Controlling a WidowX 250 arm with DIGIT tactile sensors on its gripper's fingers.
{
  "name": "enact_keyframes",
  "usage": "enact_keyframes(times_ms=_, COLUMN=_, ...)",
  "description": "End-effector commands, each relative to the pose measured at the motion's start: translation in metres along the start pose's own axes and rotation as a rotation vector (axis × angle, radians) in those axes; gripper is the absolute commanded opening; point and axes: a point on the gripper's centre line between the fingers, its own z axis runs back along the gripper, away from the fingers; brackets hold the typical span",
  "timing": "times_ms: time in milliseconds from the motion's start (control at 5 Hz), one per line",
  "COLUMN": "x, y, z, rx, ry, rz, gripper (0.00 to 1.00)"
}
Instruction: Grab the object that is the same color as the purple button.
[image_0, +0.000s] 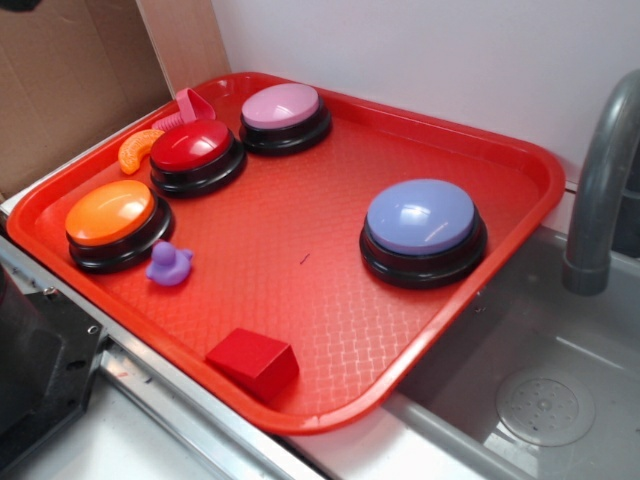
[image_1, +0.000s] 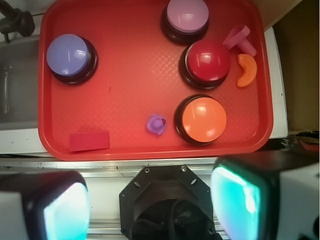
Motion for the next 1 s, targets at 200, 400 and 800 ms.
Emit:
enact_keyframes(times_ms=200, x=0.002, y=-0.003, z=-0.027, rx=-0.012, ry=-0.002, rz=0.16, gripper=1.0)
enact_keyframes(times_ms=400, x=-0.001, y=0.001, z=-0.054, rx=-0.01, ry=0.04, rz=0.288, gripper=1.0)
enact_keyframes(times_ms=800, x=0.004, y=0.012, z=-0.127, rx=0.05, ry=0.108, rz=0.717, gripper=1.0)
